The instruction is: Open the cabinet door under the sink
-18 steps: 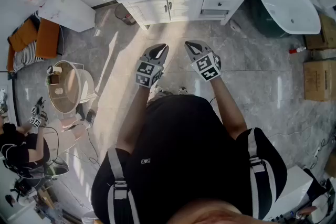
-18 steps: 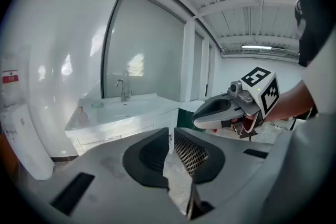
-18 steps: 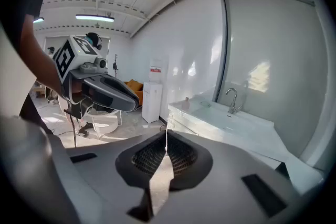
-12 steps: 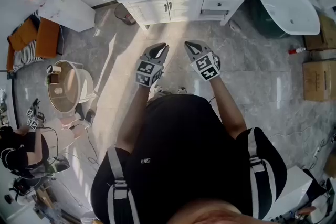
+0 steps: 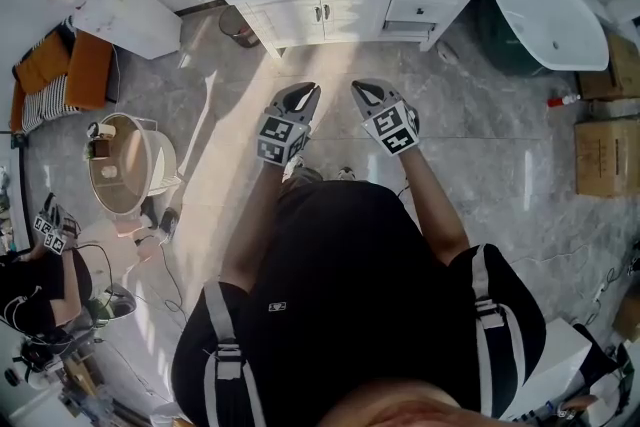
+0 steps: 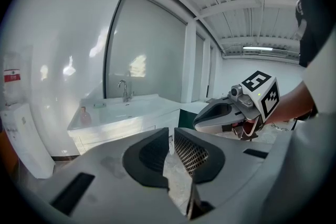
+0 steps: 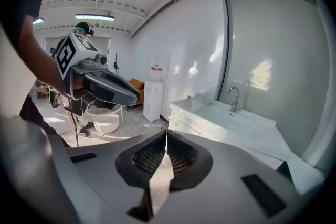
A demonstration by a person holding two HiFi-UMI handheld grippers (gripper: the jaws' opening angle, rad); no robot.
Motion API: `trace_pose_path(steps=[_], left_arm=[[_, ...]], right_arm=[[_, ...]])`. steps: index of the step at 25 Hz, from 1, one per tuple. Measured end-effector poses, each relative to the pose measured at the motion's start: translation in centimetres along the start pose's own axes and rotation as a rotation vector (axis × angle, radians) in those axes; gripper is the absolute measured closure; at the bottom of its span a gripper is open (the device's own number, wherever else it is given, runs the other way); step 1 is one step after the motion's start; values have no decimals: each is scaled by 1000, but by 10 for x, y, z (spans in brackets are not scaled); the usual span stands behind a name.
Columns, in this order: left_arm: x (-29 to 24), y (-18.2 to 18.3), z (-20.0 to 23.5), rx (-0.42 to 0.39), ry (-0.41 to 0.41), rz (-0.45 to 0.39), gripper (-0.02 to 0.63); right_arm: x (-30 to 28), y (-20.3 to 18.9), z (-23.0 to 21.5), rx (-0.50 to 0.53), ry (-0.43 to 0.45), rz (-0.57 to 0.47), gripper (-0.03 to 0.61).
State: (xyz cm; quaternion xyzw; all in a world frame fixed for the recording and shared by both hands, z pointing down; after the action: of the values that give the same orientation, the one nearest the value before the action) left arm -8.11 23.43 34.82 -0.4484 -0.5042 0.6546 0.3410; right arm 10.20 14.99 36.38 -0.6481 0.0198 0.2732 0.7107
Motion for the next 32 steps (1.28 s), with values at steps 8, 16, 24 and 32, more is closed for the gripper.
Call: trace_pose_path(steps=[8, 16, 24, 32], left_arm=[[-4, -11, 37, 45, -20, 12, 574], [-26, -11, 105, 74, -86, 19, 574], [-49, -13, 183, 111, -160, 40, 574], [-65, -31, 238, 142, -231, 79, 574]], right_arm=[[-29, 0, -2, -21, -22, 44, 518], [-79, 14, -12, -52, -76, 99, 518], [-143, 20, -19, -133, -134, 159, 518], [-193, 10, -29, -228, -216, 194, 517]])
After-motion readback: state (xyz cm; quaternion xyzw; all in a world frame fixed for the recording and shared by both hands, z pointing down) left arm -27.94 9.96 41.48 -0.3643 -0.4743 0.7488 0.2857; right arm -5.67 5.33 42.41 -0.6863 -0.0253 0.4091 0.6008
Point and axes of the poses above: the fingertips, and each gripper's own axes: x backward along the fingers, z to its left, y out of its top, the point moved 10 cm from there along x, backward along the fingers, and after that the axes turned 7 degrees about -z, right-handed, at the moved point
